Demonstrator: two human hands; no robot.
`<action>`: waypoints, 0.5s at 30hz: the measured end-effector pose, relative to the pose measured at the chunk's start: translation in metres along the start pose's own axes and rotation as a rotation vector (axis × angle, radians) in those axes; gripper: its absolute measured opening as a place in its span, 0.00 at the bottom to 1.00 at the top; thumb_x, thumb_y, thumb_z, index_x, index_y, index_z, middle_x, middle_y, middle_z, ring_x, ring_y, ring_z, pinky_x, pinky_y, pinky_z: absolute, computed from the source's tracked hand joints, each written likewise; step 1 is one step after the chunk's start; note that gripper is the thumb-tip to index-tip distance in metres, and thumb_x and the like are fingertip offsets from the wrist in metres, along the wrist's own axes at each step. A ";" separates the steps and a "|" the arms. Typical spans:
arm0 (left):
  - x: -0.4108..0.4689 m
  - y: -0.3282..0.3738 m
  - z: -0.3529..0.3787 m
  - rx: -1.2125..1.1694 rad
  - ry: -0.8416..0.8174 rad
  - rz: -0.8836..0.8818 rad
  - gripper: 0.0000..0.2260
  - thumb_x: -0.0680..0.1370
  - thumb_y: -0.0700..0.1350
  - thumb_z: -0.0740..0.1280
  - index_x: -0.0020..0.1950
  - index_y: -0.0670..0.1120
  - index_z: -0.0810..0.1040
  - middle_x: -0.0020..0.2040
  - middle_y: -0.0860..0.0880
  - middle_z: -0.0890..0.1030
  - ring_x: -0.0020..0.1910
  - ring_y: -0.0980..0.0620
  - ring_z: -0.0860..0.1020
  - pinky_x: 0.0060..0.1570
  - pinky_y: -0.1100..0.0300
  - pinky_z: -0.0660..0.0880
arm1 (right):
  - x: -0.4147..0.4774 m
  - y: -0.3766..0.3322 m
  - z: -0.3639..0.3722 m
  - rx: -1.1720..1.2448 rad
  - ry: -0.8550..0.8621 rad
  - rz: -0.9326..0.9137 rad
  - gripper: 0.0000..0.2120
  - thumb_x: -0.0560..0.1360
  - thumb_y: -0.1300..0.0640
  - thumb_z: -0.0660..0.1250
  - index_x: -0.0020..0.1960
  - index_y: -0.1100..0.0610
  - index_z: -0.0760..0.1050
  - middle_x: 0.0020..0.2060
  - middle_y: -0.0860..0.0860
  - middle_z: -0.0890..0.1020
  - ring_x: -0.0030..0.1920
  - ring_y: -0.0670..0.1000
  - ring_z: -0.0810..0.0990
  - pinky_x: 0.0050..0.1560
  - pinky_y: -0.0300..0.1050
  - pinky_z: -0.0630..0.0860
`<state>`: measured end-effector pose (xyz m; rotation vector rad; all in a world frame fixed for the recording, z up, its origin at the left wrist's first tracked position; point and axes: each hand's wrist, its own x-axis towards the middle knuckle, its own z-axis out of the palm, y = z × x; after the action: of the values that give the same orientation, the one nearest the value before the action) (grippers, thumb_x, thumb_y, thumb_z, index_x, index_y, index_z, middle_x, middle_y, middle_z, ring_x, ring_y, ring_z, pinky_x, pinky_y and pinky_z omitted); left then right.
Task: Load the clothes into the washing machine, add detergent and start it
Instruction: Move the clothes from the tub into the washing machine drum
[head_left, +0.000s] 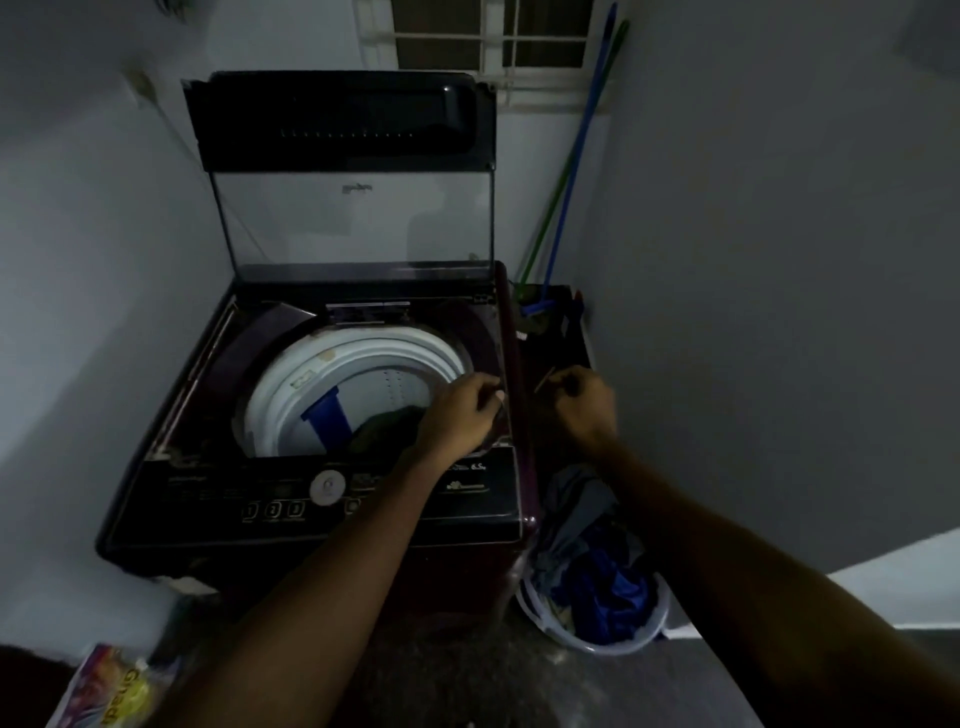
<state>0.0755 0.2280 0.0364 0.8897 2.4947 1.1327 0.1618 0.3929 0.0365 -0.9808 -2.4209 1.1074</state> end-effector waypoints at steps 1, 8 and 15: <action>-0.003 0.008 0.010 0.023 0.001 0.019 0.14 0.82 0.52 0.62 0.64 0.48 0.77 0.61 0.50 0.79 0.58 0.50 0.78 0.55 0.54 0.76 | -0.003 0.010 -0.007 -0.001 0.006 0.010 0.12 0.73 0.65 0.62 0.52 0.58 0.80 0.52 0.56 0.82 0.52 0.56 0.80 0.49 0.41 0.73; -0.019 0.065 0.077 0.119 -0.036 0.066 0.13 0.82 0.52 0.61 0.63 0.49 0.78 0.60 0.49 0.79 0.59 0.48 0.77 0.56 0.52 0.76 | -0.023 0.075 -0.060 0.030 -0.004 0.076 0.12 0.74 0.66 0.61 0.53 0.57 0.80 0.51 0.54 0.82 0.51 0.53 0.79 0.48 0.38 0.71; -0.036 0.085 0.149 0.062 -0.180 -0.005 0.14 0.82 0.50 0.63 0.65 0.48 0.76 0.64 0.49 0.77 0.62 0.48 0.76 0.57 0.54 0.75 | -0.046 0.135 -0.093 0.058 -0.019 0.118 0.11 0.76 0.65 0.61 0.54 0.58 0.79 0.47 0.50 0.80 0.47 0.47 0.77 0.47 0.36 0.70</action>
<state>0.2081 0.3363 0.0010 0.9560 2.3953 0.9338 0.3052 0.4748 -0.0039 -1.1119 -2.3576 1.2253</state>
